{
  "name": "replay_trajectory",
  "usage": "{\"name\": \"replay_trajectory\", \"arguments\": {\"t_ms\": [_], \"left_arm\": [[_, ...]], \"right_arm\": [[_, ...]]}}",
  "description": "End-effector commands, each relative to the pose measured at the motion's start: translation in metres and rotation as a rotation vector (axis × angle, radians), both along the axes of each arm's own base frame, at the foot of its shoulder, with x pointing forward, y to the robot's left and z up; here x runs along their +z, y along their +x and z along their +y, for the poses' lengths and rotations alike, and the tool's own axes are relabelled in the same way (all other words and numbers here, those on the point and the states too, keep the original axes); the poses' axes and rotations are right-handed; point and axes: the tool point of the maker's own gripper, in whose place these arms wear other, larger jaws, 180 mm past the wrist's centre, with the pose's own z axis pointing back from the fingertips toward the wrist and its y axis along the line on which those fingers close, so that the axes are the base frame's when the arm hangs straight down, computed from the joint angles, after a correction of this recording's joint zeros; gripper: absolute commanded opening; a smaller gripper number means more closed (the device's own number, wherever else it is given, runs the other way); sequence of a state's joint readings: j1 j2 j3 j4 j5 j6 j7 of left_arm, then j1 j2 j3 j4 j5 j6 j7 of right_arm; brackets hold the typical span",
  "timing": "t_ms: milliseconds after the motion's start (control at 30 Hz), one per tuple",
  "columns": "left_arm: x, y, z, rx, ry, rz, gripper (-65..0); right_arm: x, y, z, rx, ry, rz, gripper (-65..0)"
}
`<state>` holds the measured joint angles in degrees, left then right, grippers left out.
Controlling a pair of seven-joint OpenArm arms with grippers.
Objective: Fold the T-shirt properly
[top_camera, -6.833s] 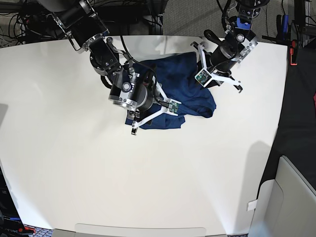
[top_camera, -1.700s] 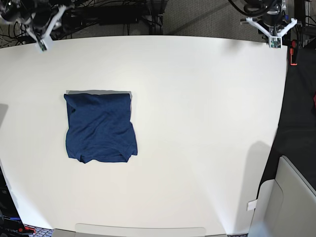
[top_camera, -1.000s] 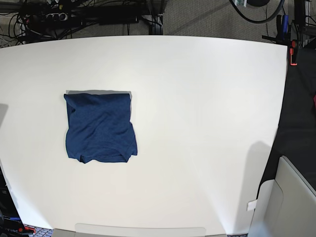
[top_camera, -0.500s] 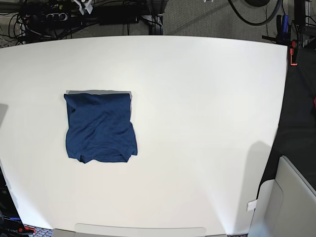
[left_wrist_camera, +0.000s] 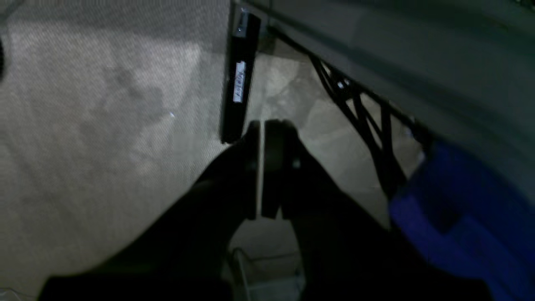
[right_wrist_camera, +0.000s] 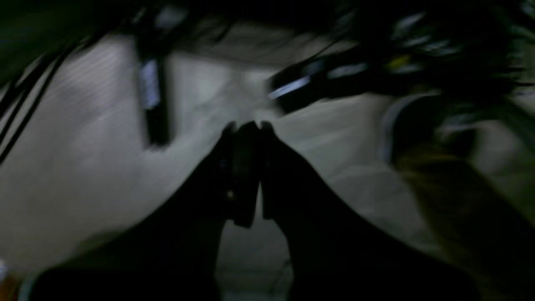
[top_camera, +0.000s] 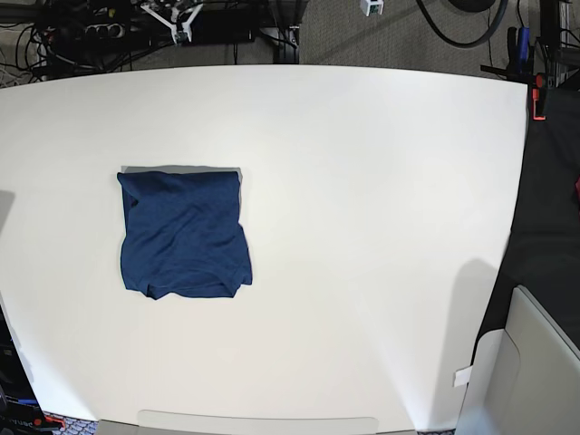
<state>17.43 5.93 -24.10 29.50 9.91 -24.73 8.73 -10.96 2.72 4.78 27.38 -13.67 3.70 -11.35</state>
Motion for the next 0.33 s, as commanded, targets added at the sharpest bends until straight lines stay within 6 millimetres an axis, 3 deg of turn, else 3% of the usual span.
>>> {"name": "replay_trajectory", "arguments": {"t_ms": [0, 300], "left_arm": [[0.004, -0.002, -0.023, 0.011, -0.057, -0.004, -65.0], [0.006, 0.014, -0.028, 0.046, -0.053, -0.08, -65.0]], "right_arm": [[-0.001, -0.015, 0.004, 0.008, -0.016, 0.025, -64.9], [-0.003, -0.015, 0.012, -0.005, -0.032, 0.011, -64.9]]}}
